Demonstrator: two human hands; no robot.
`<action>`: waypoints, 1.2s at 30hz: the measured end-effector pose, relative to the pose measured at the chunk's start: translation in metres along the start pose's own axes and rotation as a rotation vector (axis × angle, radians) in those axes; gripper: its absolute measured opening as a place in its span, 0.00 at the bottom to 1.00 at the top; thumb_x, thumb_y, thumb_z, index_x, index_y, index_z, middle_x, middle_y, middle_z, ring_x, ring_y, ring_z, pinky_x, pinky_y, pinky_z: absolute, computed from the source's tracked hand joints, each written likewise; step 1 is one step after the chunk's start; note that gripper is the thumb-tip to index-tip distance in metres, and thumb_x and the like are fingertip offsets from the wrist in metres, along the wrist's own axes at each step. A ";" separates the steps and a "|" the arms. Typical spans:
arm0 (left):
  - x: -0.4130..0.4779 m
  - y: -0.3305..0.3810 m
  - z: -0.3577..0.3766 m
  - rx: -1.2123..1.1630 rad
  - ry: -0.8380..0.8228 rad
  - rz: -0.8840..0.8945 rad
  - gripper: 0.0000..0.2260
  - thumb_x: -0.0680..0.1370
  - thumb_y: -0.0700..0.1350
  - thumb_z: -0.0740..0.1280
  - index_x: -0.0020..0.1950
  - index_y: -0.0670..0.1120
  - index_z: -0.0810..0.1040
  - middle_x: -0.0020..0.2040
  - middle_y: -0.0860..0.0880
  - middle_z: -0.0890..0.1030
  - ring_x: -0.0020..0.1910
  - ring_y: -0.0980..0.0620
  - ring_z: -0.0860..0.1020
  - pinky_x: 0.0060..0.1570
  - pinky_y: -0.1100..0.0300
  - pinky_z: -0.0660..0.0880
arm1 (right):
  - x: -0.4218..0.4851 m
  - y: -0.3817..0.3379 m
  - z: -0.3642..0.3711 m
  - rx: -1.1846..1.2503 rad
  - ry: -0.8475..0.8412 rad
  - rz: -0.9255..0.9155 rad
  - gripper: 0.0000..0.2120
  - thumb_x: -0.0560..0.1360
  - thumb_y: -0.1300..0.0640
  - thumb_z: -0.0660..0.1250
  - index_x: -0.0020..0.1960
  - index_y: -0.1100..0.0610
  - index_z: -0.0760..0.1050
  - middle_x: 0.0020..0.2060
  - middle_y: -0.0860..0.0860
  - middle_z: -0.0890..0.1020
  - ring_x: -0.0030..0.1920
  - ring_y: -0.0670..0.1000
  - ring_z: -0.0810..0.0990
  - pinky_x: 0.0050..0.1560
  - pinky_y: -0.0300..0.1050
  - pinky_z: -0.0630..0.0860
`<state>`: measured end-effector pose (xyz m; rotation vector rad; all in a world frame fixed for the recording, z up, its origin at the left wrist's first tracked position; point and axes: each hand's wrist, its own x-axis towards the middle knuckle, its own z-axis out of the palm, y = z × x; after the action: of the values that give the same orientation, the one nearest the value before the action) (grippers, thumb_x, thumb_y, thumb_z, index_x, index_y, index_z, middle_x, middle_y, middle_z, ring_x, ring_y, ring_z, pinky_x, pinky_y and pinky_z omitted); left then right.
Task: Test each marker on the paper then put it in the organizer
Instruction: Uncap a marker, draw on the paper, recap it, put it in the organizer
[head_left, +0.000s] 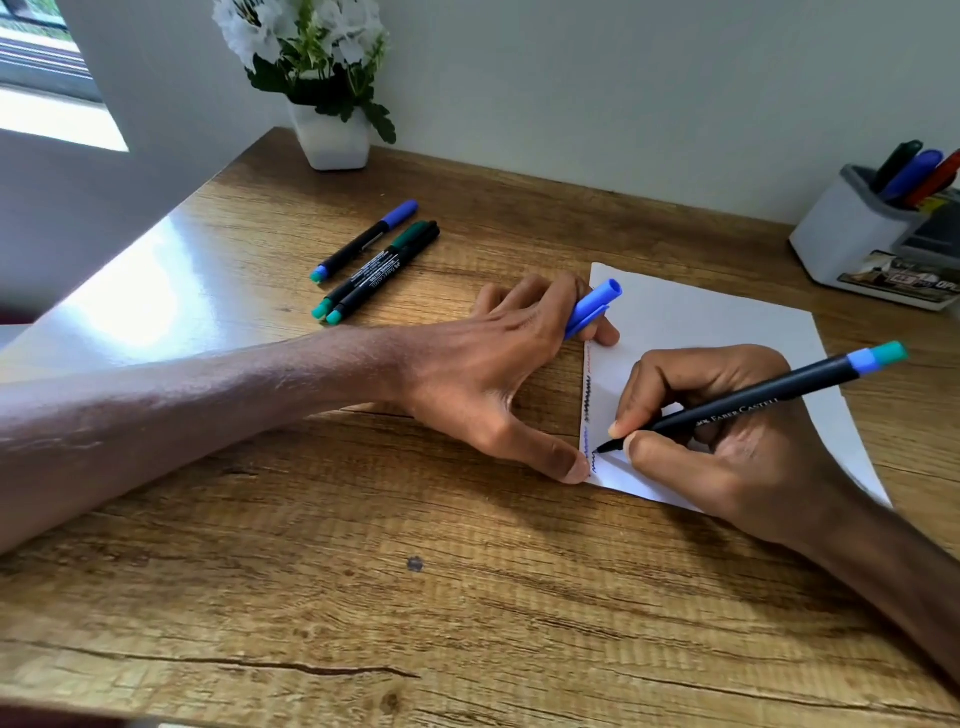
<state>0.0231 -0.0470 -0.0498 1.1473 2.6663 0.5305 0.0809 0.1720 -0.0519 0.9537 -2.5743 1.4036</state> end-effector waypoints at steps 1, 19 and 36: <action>0.000 0.000 0.000 -0.003 0.002 -0.002 0.46 0.66 0.70 0.70 0.75 0.46 0.60 0.52 0.74 0.55 0.58 0.67 0.57 0.67 0.55 0.60 | 0.000 0.000 0.000 0.001 0.002 -0.001 0.05 0.67 0.54 0.69 0.36 0.55 0.82 0.32 0.48 0.83 0.34 0.53 0.82 0.29 0.46 0.78; 0.000 0.004 -0.003 -0.041 0.058 -0.022 0.45 0.68 0.69 0.73 0.74 0.46 0.61 0.54 0.82 0.52 0.62 0.78 0.52 0.62 0.60 0.60 | 0.002 0.001 0.001 0.018 0.023 0.039 0.07 0.67 0.53 0.70 0.37 0.57 0.82 0.32 0.50 0.83 0.30 0.50 0.79 0.28 0.35 0.73; -0.003 0.007 -0.003 -0.026 0.050 0.034 0.39 0.70 0.66 0.76 0.69 0.49 0.60 0.50 0.86 0.49 0.58 0.83 0.50 0.56 0.73 0.58 | 0.002 0.006 0.001 0.220 0.145 0.106 0.03 0.69 0.69 0.68 0.37 0.66 0.79 0.25 0.48 0.77 0.18 0.49 0.72 0.22 0.38 0.69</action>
<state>0.0288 -0.0455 -0.0441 1.1888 2.6778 0.6060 0.0767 0.1725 -0.0563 0.7152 -2.4357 1.7431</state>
